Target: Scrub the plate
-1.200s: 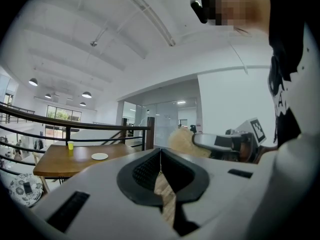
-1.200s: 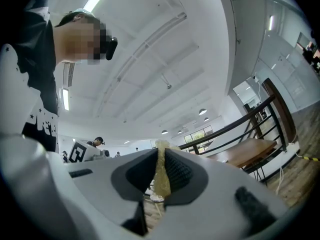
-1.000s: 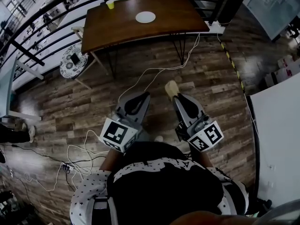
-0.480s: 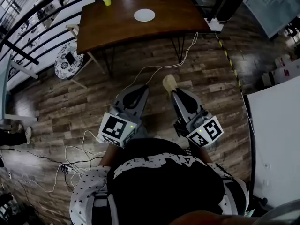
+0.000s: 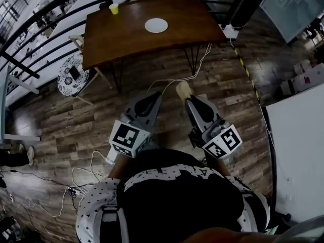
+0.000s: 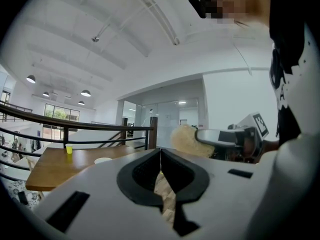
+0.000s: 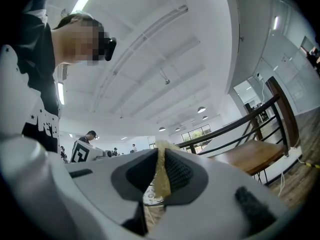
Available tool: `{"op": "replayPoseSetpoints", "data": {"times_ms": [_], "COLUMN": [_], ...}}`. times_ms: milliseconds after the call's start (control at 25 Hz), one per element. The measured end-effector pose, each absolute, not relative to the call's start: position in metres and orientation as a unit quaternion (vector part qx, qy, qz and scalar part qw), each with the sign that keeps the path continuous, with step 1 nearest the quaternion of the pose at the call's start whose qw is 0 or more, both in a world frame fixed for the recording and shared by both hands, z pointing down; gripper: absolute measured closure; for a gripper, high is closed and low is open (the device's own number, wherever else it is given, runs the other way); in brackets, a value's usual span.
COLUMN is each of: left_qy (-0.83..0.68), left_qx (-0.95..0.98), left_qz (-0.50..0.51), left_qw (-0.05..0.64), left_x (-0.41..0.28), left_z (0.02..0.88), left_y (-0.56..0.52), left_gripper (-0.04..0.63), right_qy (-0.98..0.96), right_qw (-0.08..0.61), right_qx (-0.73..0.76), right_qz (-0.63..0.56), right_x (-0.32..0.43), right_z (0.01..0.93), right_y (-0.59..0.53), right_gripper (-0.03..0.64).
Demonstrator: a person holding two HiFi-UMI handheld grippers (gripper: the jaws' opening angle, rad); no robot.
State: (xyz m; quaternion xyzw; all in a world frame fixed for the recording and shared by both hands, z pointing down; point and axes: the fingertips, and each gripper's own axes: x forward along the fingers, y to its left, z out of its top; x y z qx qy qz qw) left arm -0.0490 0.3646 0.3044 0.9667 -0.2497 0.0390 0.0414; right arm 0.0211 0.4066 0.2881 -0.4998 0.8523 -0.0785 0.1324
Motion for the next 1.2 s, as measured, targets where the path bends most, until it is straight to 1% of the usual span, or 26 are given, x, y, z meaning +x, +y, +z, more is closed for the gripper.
{"op": "replayPoseSetpoints", "data": {"times_ms": [520,1200], "left_qy": [-0.242,-0.21], "left_qx": [0.968,0.977], "left_qz": [0.033,0.026], "left_qw": [0.046,0.037], "left_x": [-0.068,-0.097], "left_z": [0.301,0.303], "left_y": [0.311,0.275], "left_gripper": [0.581,0.581], "right_qy": [0.853,0.848], "right_qw": [0.121,0.106], "right_qx": [-0.502,-0.513], "right_qz": [-0.081,-0.08], "right_x": [-0.001,-0.038], "right_z": [0.282,0.283], "right_y": [0.355,0.314], "right_gripper": [0.568,0.568]}}
